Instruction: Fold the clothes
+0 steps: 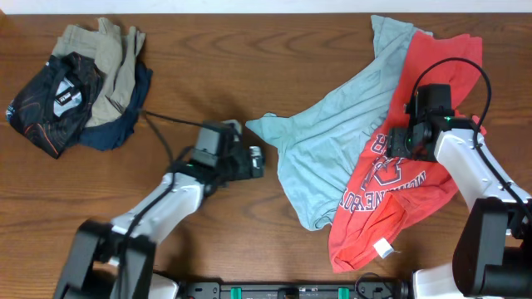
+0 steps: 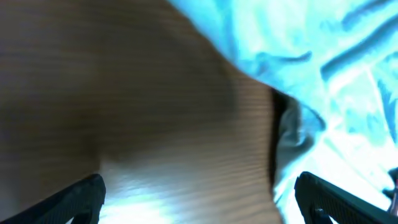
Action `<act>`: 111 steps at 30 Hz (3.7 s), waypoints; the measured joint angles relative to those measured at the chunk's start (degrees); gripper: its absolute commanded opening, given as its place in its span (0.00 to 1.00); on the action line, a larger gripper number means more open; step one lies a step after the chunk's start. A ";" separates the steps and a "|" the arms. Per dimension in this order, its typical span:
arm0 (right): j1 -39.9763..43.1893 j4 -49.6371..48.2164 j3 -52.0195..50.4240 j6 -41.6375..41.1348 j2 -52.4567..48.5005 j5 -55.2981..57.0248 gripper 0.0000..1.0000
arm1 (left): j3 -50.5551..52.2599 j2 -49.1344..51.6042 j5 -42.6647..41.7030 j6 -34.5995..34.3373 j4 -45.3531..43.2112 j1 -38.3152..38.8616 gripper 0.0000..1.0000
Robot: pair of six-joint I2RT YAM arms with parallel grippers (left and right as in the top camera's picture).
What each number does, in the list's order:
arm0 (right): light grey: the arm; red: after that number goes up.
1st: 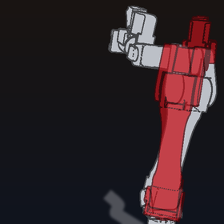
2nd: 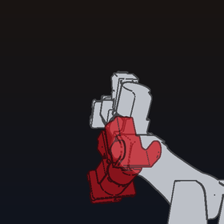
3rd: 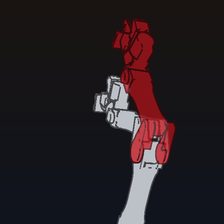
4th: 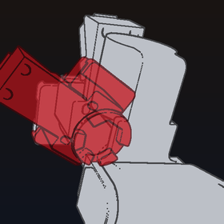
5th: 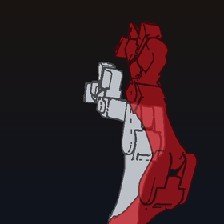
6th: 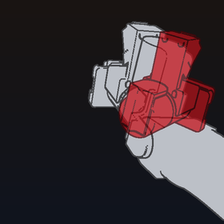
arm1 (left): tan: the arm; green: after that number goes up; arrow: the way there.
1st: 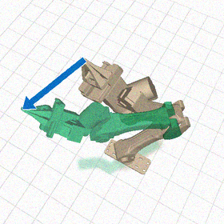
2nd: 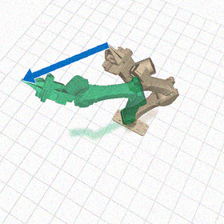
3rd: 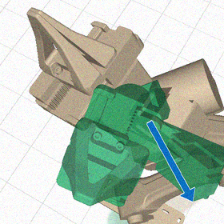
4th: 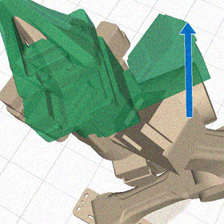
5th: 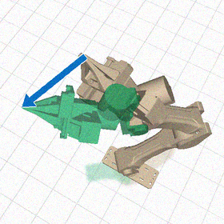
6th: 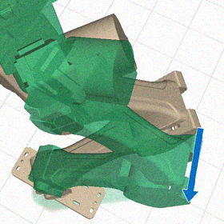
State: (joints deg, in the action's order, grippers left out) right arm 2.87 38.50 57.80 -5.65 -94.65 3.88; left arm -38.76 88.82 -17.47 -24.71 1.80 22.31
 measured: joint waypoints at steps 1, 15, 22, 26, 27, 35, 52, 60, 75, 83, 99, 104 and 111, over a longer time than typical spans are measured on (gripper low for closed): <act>0.00 0.26 0.00 -0.02 0.00 0.00 0.72 | 0.00 0.94 -0.11 -0.55 -1.81 0.81 0.98; 0.00 1.73 0.00 -0.07 0.00 -2.27 0.70 | -0.50 12.44 -0.28 -4.72 -24.65 11.96 0.22; 0.00 1.66 0.00 -0.66 0.00 -6.47 0.62 | -0.50 12.55 -0.20 -4.94 -24.09 9.81 0.06; -0.07 1.42 0.00 -0.90 0.00 -10.12 0.69 | -0.48 9.57 -0.31 -5.07 -19.69 4.81 0.06; -0.15 1.31 0.00 -0.96 0.00 -10.62 0.70 | -0.48 8.46 -0.35 -5.11 -18.99 3.69 0.06; -2.69 -2.36 0.00 -1.38 -3.89 -12.33 0.72 | -0.50 2.82 -0.17 -5.11 -13.35 -1.16 0.06; -8.07 -2.80 1.57 -3.54 -9.09 -8.24 0.01 | -0.48 2.82 1.42 -4.90 -8.02 -1.20 0.06; -0.04 9.90 6.47 -4.24 -8.04 10.62 0.01 | -0.48 2.80 6.08 -3.32 -8.04 -7.21 0.06; 28.35 14.51 13.57 -3.48 -5.55 28.72 0.45 | -11.13 2.78 11.37 -1.25 -7.54 -25.16 0.60; 26.93 13.53 18.34 3.19 -4.20 1.68 0.51 | -15.28 2.14 2.34 -1.88 9.31 -24.61 0.98; 8.39 13.51 17.14 12.37 -4.17 -25.77 0.52 | -12.66 2.16 -6.49 -4.26 29.81 -5.62 0.98; 4.17 13.44 14.69 12.63 -4.17 -25.31 0.51 | -12.24 3.45 -6.40 -4.37 27.43 -1.20 1.00; 0.31 11.72 6.64 12.61 -4.17 -25.03 0.50 | -12.22 8.15 -6.38 -7.48 24.52 1.84 0.63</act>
State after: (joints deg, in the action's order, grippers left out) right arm 3.18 50.22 64.45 6.96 -98.83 -21.15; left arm -50.98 96.97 -23.86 -32.18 26.33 24.14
